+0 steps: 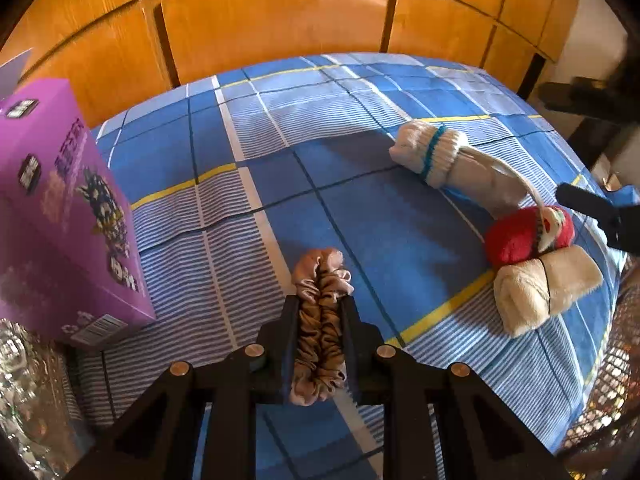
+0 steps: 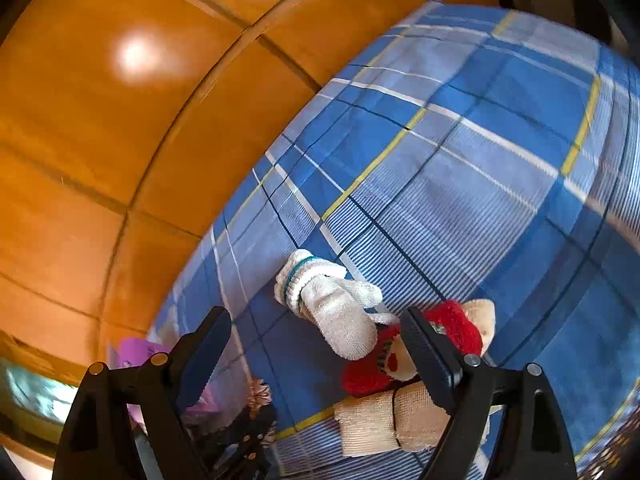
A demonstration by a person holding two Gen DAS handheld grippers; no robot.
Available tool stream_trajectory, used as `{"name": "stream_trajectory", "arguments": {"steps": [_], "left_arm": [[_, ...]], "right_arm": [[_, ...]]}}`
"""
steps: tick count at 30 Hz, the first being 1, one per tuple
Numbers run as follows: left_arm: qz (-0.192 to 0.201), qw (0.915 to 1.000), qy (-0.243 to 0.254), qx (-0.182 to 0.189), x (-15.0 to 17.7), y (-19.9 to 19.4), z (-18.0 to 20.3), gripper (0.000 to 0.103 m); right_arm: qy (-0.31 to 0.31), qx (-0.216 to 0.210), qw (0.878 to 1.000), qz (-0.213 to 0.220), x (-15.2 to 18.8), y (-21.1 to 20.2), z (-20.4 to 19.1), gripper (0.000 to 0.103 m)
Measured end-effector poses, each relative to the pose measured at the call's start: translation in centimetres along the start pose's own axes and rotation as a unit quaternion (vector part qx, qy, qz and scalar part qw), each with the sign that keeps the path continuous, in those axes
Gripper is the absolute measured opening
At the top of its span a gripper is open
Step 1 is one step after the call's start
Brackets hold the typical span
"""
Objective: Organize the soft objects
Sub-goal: 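Grasp the brown scrunchie with the left gripper while the right gripper grasps the white knit glove, then carry the brown scrunchie into the gold tray and open the left gripper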
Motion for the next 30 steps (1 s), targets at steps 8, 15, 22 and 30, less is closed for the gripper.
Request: {"name": "stream_trajectory", "arguments": {"steps": [8, 15, 22, 30], "left_arm": [[0.024, 0.9995, -0.004, 0.022, 0.3, 0.3, -0.5, 0.021], [0.042, 0.9987, -0.007, 0.026, 0.7, 0.1, -0.6, 0.023], [0.056, 0.9984, 0.002, 0.010, 1.0, 0.0, -0.2, 0.021], [0.021, 0.9997, 0.002, 0.006, -1.0, -1.1, 0.3, 0.016]], "right_arm": [[-0.213, 0.186, 0.954, -0.099, -0.4, 6.1, -4.4, 0.088], [-0.289, 0.260, 0.915, -0.113, 0.3, 10.3, -3.9, 0.031], [-0.260, 0.230, 0.931, -0.115, 0.2, 10.1, -2.6, 0.033], [-0.275, 0.235, 0.926, -0.109, 0.3, 10.3, -3.3, 0.034]]}}
Point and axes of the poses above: each gripper's, at about its wrist camera, not at the fingertips, and y roughly the way its jaws point, z to its right, x to its underside, the point moved 5 cm from there along y, roughly the way its jaws point, and after that the axes turned 10 degrees about -z, right-handed, at the moved point
